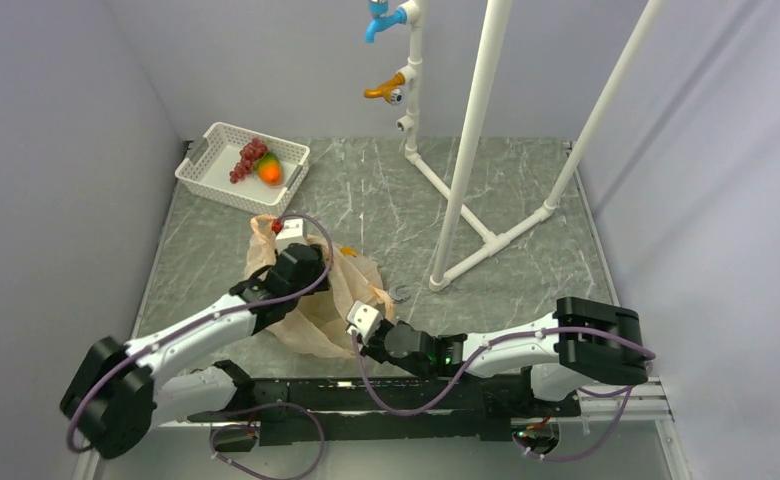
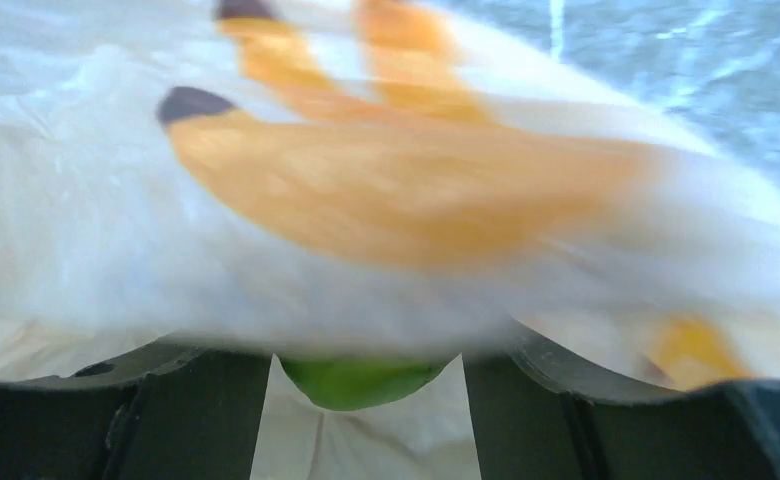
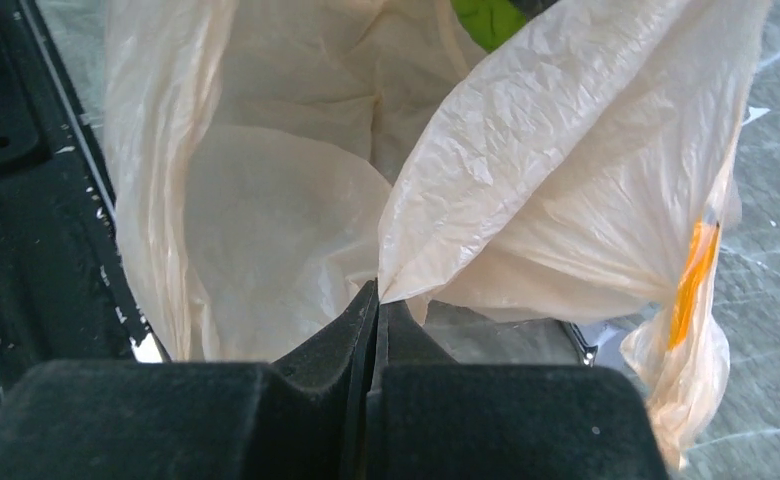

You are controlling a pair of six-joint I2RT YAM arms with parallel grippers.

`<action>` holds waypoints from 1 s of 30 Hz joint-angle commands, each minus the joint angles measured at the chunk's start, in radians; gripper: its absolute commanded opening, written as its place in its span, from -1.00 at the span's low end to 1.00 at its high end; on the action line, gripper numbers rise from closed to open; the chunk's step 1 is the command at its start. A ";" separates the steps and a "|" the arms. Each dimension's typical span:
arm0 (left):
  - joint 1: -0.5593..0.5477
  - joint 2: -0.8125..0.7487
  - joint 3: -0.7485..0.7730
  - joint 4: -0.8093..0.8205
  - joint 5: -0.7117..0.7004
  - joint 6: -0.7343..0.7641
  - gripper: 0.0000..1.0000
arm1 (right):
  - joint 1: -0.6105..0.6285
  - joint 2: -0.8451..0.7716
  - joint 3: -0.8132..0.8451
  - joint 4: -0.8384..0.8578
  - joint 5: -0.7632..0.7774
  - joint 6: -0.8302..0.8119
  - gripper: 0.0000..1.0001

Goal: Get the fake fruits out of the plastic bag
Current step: Take out the fake fruit from the plastic bag.

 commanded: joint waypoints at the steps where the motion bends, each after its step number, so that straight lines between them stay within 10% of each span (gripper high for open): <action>1: 0.005 -0.145 -0.003 -0.049 0.176 0.096 -0.12 | -0.026 0.021 0.055 -0.023 0.071 0.042 -1.00; 21: 0.005 -0.487 0.263 -0.255 0.498 0.197 -0.32 | -0.116 -0.035 0.019 -0.026 0.073 0.138 -1.00; 30: 0.007 -0.459 0.475 -0.388 0.072 0.222 -0.23 | -0.116 -0.030 0.028 -0.029 0.044 0.137 -1.00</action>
